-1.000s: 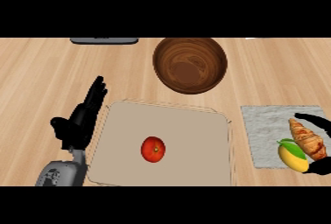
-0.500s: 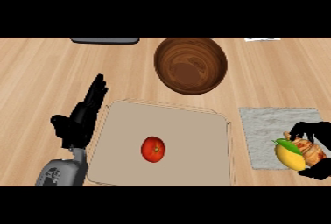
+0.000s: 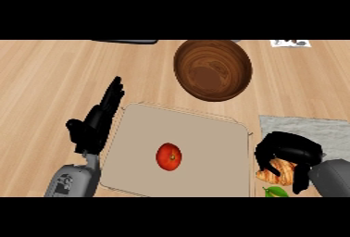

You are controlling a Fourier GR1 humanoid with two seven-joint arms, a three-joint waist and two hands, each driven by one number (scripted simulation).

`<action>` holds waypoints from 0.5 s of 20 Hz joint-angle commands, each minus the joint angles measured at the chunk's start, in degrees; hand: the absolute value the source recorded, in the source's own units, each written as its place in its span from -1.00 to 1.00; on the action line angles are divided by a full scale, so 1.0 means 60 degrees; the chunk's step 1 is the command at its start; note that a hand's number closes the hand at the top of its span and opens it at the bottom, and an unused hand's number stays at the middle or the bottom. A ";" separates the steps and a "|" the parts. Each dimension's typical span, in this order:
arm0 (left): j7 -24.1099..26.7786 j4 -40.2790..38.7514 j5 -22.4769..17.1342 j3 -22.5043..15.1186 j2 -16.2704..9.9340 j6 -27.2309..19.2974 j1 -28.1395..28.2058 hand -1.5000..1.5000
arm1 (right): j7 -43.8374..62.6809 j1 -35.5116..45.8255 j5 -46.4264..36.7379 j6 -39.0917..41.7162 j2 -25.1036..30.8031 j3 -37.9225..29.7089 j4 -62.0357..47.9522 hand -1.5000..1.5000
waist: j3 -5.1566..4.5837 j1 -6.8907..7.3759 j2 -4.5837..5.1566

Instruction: Pick the croissant from the placemat and place it in the bowl

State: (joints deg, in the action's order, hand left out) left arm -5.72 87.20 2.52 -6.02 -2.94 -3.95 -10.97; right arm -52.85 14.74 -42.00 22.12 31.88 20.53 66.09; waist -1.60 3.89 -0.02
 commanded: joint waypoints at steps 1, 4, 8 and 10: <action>0.0095 -0.0011 -0.0052 0.0080 -0.0017 -0.0005 0.0149 0.00 | -0.2183 -0.0107 0.1367 0.2062 -0.0609 0.0852 0.0609 1.00 | 0.0250 -0.0155 0.0034; -0.0121 0.0148 0.0050 0.0183 -0.0090 -0.0177 0.0036 0.00 | -0.2084 -0.0002 0.2671 0.2279 -0.0680 0.0987 0.1380 1.00 | 0.0262 -0.0272 -0.0024; 0.0151 -0.0039 0.0080 0.0336 -0.0203 -0.0201 0.0305 0.00 | -0.1740 0.0219 0.4559 0.2408 0.0093 0.0569 0.3155 1.00 | 0.0243 -0.0685 -0.0081; 0.0176 -0.0067 0.0002 0.0450 -0.0259 -0.0159 0.0240 0.00 | -0.1162 0.0544 0.5582 0.2700 0.0571 0.0197 0.3844 1.00 | 0.0240 -0.0734 -0.0073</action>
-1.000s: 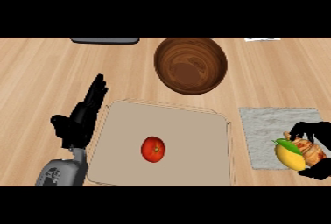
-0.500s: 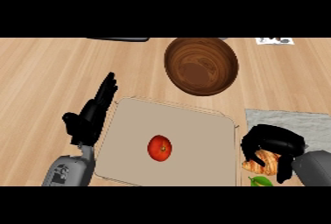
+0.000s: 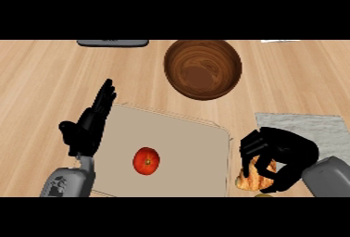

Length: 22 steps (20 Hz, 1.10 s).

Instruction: Pick the croissant from the placemat and place it in the bowl

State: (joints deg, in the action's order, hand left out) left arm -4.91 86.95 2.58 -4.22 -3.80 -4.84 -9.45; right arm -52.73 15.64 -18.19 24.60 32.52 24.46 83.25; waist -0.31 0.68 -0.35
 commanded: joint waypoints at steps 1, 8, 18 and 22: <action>0.0066 0.0068 -0.0210 0.0325 -0.0208 0.0099 0.0080 0.00 | -0.0922 0.0544 0.2134 0.2284 0.0632 -0.0702 0.1252 1.00 | 0.0028 -0.0158 -0.0015; 0.0421 0.0056 -0.0149 0.0240 -0.0077 0.0074 0.0493 0.00 | 0.3033 0.1217 0.5677 0.2634 0.2446 -0.2094 0.3699 1.00 | 0.0023 -0.0231 -0.0005; 0.0163 0.0694 0.0167 -0.0251 0.0214 -0.0013 0.0887 0.00 | 0.7534 0.4186 0.7817 0.1189 0.1281 -0.2199 0.2888 1.00 | 0.0043 -0.0006 0.0043; 0.0704 -0.0011 0.0386 -0.0163 0.0349 -0.0178 0.0439 0.00 | 0.7729 0.5215 0.7158 0.1600 0.0533 -0.2146 0.1531 1.00 | 0.0044 -0.0001 0.0070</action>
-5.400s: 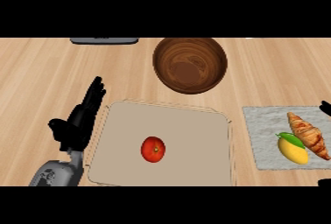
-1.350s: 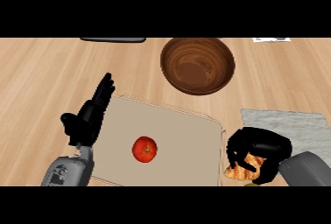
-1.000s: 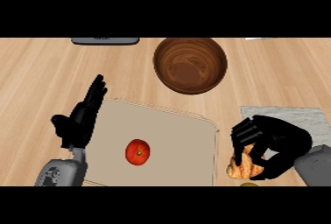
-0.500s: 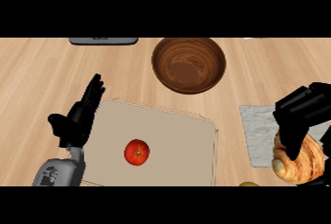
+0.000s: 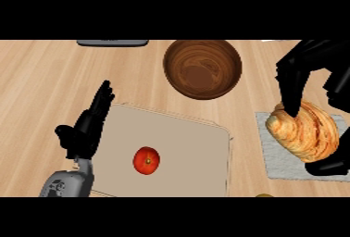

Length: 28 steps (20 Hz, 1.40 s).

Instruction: Pick the croissant from the placemat and place it in the bowl

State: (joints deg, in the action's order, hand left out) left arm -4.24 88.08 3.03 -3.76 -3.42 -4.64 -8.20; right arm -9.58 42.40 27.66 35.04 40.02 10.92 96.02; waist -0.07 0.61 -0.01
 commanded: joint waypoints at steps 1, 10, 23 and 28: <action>0.0105 -0.0055 -0.0312 0.0257 -0.0286 0.0432 -0.0045 0.00 | -0.0229 0.0943 -0.1871 -0.0336 -0.0751 0.0151 -0.1130 1.00 | 0.0006 0.0119 0.0047; 0.0033 -0.0045 -0.0359 0.0353 -0.0305 0.0478 -0.0014 0.00 | -0.1914 0.2235 -0.5889 -0.2056 -0.2108 0.1088 -0.3640 1.00 | 0.0007 0.0209 0.0078; 0.0062 0.0338 0.0312 -0.0424 0.0127 0.0160 0.0510 0.00 | -0.5305 0.3403 -0.8717 -0.4840 -0.4037 0.1389 -1.0097 1.00 | 0.0014 0.0379 0.0135; -0.0406 -0.0034 -0.0085 -0.0075 0.0271 0.0203 -0.0648 0.00 | -0.5006 0.4588 -0.8661 -0.3587 -0.4518 0.1288 -1.2150 1.00 | 0.0007 0.0537 0.0253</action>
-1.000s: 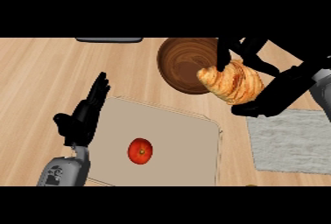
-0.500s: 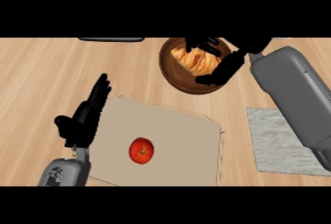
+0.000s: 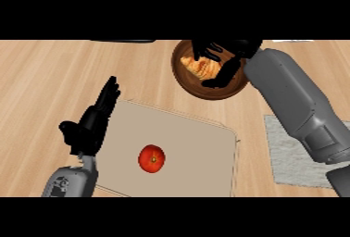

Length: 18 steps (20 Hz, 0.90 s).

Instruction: Pick the croissant from the placemat and place it in the bowl

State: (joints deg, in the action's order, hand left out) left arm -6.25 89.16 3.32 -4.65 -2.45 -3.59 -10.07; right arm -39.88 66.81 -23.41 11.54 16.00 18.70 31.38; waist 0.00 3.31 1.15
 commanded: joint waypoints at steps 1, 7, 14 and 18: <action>0.0295 -0.0297 0.0018 0.0016 -0.0153 0.0225 -0.0017 0.00 | -0.0280 0.0578 -0.0223 0.0642 -0.0216 -0.0006 -0.1718 -1.00 | -0.0004 0.0100 0.0065; -0.0471 0.0316 -0.0007 -0.0051 -0.0016 0.0056 -0.0337 0.00 | -0.1876 0.0920 -0.0027 0.2065 -0.0337 -0.0182 -0.2671 -1.00 | 0.0011 0.0161 0.0042; -0.0034 0.0018 -0.0067 0.0015 0.0043 0.0093 -0.0084 0.00 | -0.2581 0.0987 0.1514 0.2758 0.0080 -0.1643 -0.2855 -1.00 | 0.0014 0.0026 0.0026; 0.0122 0.0008 -0.0067 0.0060 -0.0100 0.0222 -0.0016 0.00 | -0.1755 0.1482 0.2086 0.3301 0.0212 -0.2216 -0.3349 -1.00 | 0.0007 0.0057 0.0032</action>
State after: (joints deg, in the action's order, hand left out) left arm -5.80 88.78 3.47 -4.70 -2.51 -2.97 -10.50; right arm -47.57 73.86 -14.53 22.51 15.68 9.10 13.74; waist 0.06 3.75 1.43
